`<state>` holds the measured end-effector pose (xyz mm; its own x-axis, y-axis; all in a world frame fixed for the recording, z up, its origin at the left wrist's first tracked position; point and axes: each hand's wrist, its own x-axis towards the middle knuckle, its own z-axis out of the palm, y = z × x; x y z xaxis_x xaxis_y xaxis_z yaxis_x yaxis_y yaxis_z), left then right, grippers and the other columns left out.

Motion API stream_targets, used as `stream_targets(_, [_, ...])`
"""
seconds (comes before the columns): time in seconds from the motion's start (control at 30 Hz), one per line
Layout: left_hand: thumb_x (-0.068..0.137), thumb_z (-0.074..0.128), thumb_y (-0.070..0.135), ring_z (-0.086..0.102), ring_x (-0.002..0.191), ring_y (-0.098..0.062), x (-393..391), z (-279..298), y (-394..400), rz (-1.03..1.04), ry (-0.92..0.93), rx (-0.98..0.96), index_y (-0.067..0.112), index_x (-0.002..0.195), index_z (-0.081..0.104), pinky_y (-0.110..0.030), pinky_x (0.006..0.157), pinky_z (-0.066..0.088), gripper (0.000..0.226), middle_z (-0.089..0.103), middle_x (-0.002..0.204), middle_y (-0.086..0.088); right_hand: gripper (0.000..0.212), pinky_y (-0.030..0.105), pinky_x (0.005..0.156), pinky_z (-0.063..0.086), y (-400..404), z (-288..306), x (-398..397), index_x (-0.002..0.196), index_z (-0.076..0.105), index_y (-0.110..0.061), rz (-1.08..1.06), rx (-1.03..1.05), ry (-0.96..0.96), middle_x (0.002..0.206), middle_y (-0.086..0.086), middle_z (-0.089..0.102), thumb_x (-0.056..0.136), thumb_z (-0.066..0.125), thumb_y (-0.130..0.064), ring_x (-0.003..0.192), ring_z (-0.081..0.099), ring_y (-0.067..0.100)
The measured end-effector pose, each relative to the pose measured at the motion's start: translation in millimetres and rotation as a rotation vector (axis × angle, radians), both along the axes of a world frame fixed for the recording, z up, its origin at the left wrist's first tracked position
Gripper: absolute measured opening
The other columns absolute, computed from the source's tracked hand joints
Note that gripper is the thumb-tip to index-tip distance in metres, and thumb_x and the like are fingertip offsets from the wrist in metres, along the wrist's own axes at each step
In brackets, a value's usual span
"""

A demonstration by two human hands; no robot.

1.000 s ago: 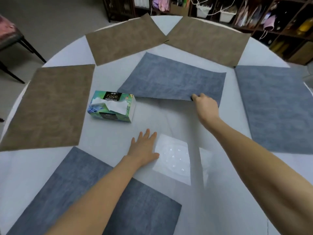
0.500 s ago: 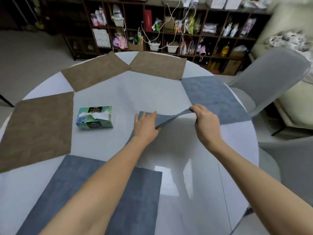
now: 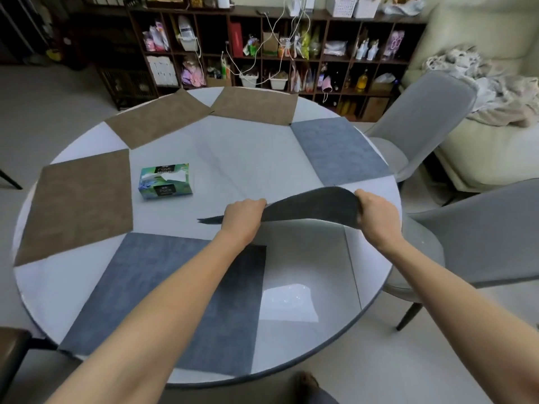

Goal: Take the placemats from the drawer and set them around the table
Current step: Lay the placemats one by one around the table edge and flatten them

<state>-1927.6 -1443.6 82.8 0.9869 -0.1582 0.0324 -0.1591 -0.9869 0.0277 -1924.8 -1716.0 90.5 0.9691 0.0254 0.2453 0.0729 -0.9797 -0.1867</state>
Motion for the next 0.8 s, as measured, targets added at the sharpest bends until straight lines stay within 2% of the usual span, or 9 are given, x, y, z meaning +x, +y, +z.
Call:
stream_targets(0.17, [0.085,0.051,-0.003,0.064,0.088,-0.029,-7,17,-21,0.059,-0.071,0.069,0.018,0.117,0.052,-0.032,0.060,0.032,0.039,0.066,0.102,-0.003,0.018,0.030,0.054,0.029,-21,13,14,0.071,0.051,-0.018,0.108,-0.081,0.140,0.078,0.012,0.065,0.078,0.050,-0.002,0.071,0.052,0.032])
stream_targets(0.23, [0.085,0.050,-0.005,0.064,0.088,-0.030,-8,16,-27,0.137,-0.094,0.052,0.019,0.118,0.052,-0.033,0.060,0.032,0.041,0.065,0.103,-0.003,0.022,0.031,0.055,0.031,-26,17,29,0.073,0.055,-0.019,0.186,-0.085,0.138,0.074,0.010,0.063,0.073,0.051,0.002,0.072,0.053,0.032])
stream_targets(0.33, [0.086,0.045,-0.007,0.064,0.089,-0.031,-3,16,-35,0.323,-0.128,0.014,0.020,0.118,0.053,-0.033,0.060,0.032,0.043,0.066,0.104,-0.003,0.032,0.034,0.058,0.034,-26,15,62,0.091,0.064,-0.014,0.281,-0.119,0.067,0.081,0.012,0.065,0.071,0.049,0.005,0.077,0.057,0.037])
stream_targets(0.47, [0.085,0.044,-0.010,0.064,0.093,-0.031,11,24,-65,0.504,-0.137,-0.034,0.018,0.118,0.054,-0.033,0.062,0.035,0.044,0.065,0.106,-0.004,0.039,0.039,0.066,0.050,-31,6,110,0.098,0.061,-0.010,0.442,0.007,0.015,0.095,0.012,0.065,0.070,0.044,0.012,0.083,0.059,0.035])
stream_targets(0.53, [0.086,0.047,-0.008,0.063,0.107,-0.030,17,28,-78,0.556,-0.248,-0.030,0.019,0.123,0.056,-0.037,0.074,0.045,0.046,0.065,0.117,-0.004,0.045,0.046,0.072,0.053,-39,6,131,0.107,0.060,-0.004,0.550,0.096,-0.070,0.104,0.018,0.062,0.071,0.042,0.018,0.090,0.058,0.039])
stream_targets(0.6, [0.086,0.038,-0.006,0.055,0.125,-0.029,20,28,-88,0.532,-0.371,0.061,0.017,0.129,0.058,-0.052,0.105,0.037,0.052,0.061,0.132,-0.005,0.056,0.050,0.081,0.053,-51,4,152,0.120,0.056,0.005,0.648,0.093,-0.195,0.114,0.027,0.058,0.070,0.044,0.026,0.099,0.056,0.044])
stream_targets(0.7, [0.077,0.030,-0.006,0.057,0.124,-0.029,6,5,-113,0.461,-0.531,0.239,0.014,0.125,0.062,-0.067,0.104,0.029,0.062,0.063,0.130,-0.006,0.069,0.052,0.104,0.039,-76,-18,172,0.132,0.050,0.004,0.788,0.003,-0.249,0.133,0.027,0.049,0.069,0.040,0.030,0.120,0.049,0.046])
stream_targets(0.77, [0.076,0.041,-0.007,0.051,0.130,-0.030,-16,-25,-139,0.448,-0.383,0.232,0.014,0.133,0.056,-0.069,0.105,0.029,0.063,0.057,0.137,-0.007,0.069,0.049,0.113,0.028,-99,-42,171,0.134,0.049,0.000,0.857,-0.124,-0.190,0.138,0.026,0.046,0.073,0.021,0.016,0.129,0.044,0.043])
stream_targets(0.8, [0.079,0.047,-0.006,0.041,0.137,-0.030,-28,-38,-154,0.453,-0.214,0.197,0.015,0.142,0.045,-0.068,0.109,0.022,0.066,0.046,0.147,-0.007,0.070,0.047,0.113,0.027,-110,-55,166,0.134,0.050,0.000,0.906,-0.192,-0.128,0.137,0.025,0.048,0.074,0.014,0.007,0.130,0.044,0.042])
